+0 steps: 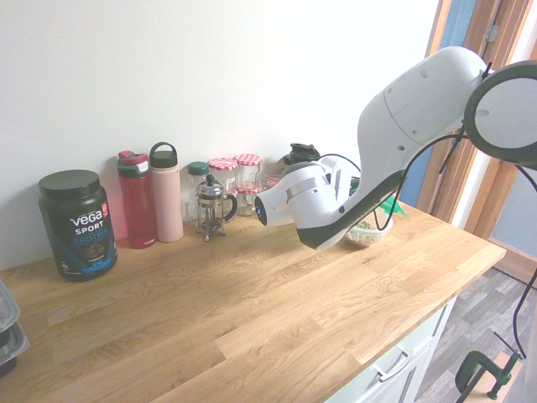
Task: Cover the lid of food container
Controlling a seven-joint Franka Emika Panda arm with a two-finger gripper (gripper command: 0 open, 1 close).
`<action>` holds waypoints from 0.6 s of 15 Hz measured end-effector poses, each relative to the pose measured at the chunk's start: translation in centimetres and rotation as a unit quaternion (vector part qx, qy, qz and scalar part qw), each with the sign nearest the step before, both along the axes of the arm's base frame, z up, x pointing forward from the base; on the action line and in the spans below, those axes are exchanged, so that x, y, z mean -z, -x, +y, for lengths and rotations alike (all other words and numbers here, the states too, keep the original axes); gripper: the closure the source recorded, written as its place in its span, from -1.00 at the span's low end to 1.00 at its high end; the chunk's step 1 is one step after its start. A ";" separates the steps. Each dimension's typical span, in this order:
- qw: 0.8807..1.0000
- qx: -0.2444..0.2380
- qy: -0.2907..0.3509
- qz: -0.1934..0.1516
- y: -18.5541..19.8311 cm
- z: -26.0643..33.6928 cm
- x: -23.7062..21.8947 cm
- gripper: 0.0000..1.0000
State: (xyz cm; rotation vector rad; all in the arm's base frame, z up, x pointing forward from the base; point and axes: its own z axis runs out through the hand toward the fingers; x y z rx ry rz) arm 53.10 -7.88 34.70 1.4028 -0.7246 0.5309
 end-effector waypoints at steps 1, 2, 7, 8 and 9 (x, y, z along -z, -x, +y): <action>1.000 0.002 0.001 0.002 0.2 0.1 0.1 1.00; 1.000 0.003 0.001 0.004 0.3 0.2 0.3 1.00; 1.000 0.002 0.008 0.001 0.8 0.8 0.1 1.00; 1.000 0.001 0.009 -0.001 0.8 0.9 0.0 1.00; 1.000 0.001 0.009 -0.002 0.8 0.9 -0.1 1.00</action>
